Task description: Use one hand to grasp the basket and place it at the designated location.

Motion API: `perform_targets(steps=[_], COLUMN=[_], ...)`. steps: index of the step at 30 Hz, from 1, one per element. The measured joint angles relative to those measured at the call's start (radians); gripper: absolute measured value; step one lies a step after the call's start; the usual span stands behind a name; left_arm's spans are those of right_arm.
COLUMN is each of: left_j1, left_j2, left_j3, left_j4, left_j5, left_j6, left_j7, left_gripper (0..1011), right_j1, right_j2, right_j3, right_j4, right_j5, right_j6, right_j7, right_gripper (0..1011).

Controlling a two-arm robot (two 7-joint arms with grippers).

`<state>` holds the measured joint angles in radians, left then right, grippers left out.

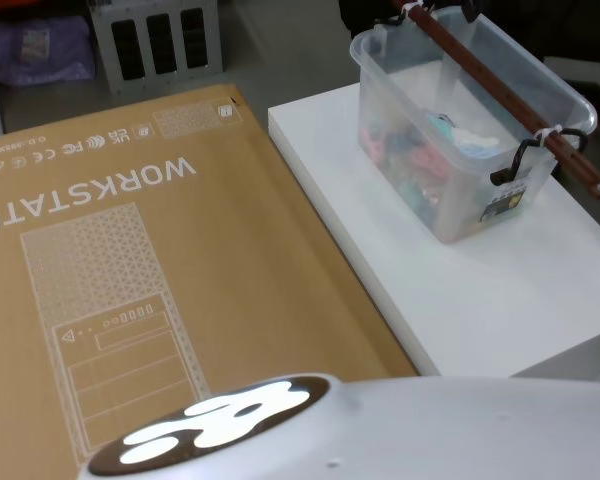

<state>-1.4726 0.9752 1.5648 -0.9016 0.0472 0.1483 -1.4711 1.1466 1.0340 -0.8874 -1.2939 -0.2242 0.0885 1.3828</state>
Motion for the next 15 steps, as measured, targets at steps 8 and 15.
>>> perform_targets(steps=[8, 15], left_j1=[0.000, 0.000], left_j2=[0.000, 0.000], left_j3=[0.000, 0.000], left_j4=[0.000, 0.000], left_j5=[0.000, 0.000], left_j6=[0.000, 0.000], left_j7=[0.000, 0.000], left_gripper=[0, 0], right_j1=[-0.002, -0.002], right_j2=[0.006, 0.006], right_j3=[0.012, 0.010], right_j4=[-0.013, -0.012], right_j5=[0.002, 0.002], right_j6=[0.002, 0.002], right_j7=[-0.001, -0.001], right_gripper=[1000, 1000])
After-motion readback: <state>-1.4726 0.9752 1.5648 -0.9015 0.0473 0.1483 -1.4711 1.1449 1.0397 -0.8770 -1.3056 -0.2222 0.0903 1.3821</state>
